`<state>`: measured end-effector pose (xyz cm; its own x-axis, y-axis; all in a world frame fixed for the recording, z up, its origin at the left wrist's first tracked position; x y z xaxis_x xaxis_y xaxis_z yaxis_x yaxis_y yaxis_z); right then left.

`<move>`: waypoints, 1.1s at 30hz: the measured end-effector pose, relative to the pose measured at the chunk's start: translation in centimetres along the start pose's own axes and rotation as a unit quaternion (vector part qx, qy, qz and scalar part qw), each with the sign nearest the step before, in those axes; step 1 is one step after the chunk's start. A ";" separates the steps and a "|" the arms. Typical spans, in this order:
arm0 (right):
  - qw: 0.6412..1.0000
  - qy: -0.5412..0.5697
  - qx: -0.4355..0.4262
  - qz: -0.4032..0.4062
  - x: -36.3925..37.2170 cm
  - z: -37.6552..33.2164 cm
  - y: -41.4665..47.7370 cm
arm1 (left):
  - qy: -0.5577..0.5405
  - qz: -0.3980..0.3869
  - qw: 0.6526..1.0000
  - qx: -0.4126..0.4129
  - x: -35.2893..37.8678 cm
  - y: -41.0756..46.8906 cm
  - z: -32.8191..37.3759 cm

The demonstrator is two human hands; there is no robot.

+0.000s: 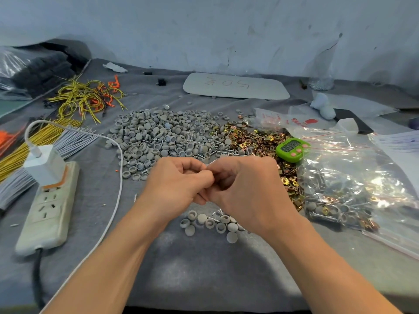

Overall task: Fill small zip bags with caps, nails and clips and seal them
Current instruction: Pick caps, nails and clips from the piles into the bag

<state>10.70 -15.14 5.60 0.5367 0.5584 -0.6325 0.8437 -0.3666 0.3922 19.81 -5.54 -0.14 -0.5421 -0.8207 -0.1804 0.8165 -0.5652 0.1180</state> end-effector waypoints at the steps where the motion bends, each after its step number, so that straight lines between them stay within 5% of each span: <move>1: 1.000 0.000 -0.004 0.008 -0.2 -0.1 0.0 | 0.003 0.006 1.000 0.003 -0.1 0.0 0.0; 14: 0.999 0.044 0.013 0.020 -0.8 0.7 0.1 | 0.008 -0.012 1.000 0.011 0.6 0.2 0.3; 20: 0.970 0.195 0.144 0.000 -1.3 4.6 0.4 | -0.029 0.048 0.998 0.029 -2.3 0.9 -0.3; 22: 0.924 0.282 0.254 -0.034 0.4 6.6 0.0 | -0.041 0.057 0.995 0.074 -2.6 0.7 0.7; 25: 0.779 0.479 0.385 -0.125 4.3 7.4 -1.1 | 0.015 0.051 0.985 0.162 -1.4 0.4 2.5; 28: 0.667 0.594 0.422 -0.156 6.0 6.8 -1.8 | 0.156 0.051 0.967 0.195 -0.2 0.6 3.0; 33: 0.597 0.645 0.469 -0.087 5.1 8.5 -2.0 | 0.045 -0.027 0.993 0.106 1.4 1.5 1.4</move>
<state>11.66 -17.89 -4.10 0.5158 0.5356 0.6687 0.8347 -0.1382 -0.5331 20.01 -7.64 1.20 -0.5560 -0.7834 -0.2776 0.7210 -0.6208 0.3077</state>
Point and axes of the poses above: each hand's wrist, its own y-axis towards the middle knuckle, its own x-axis out of the palm, z = x × y, the point moved 10 cm from there along y, towards the middle knuckle, and after that the axes turned 9 degrees about x, right-handed, at the moved point
